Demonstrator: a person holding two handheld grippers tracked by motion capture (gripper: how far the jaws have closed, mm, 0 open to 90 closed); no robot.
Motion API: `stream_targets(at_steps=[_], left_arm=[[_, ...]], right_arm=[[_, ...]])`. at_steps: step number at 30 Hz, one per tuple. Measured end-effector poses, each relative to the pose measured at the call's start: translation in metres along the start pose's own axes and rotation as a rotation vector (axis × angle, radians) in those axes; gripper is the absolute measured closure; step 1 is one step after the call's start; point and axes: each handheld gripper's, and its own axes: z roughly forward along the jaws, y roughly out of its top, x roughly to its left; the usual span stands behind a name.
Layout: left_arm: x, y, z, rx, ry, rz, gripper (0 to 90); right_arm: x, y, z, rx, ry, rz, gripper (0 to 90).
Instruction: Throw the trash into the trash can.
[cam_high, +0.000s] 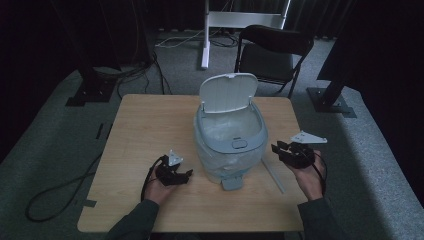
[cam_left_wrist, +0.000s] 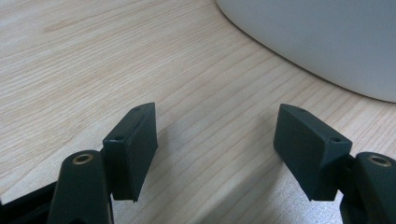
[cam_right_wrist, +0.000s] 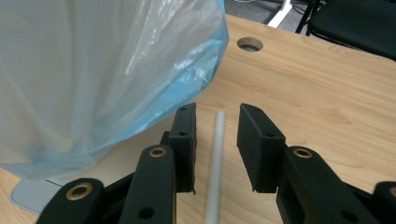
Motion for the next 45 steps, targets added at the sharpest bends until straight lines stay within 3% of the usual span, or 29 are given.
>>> stream_targets(at_steps=[30, 45], left_arm=[[0.000, 0.000, 0.000, 0.000, 0.001, 0.000, 30.2], [0.000, 0.000, 0.000, -0.001, 0.001, -0.001, 30.1]], right_arm=[[-0.008, -0.032, 0.020, 0.094, 0.007, 0.044, 68.3], [-0.010, -0.047, 0.036, 0.159, -0.006, 0.041, 68.5]])
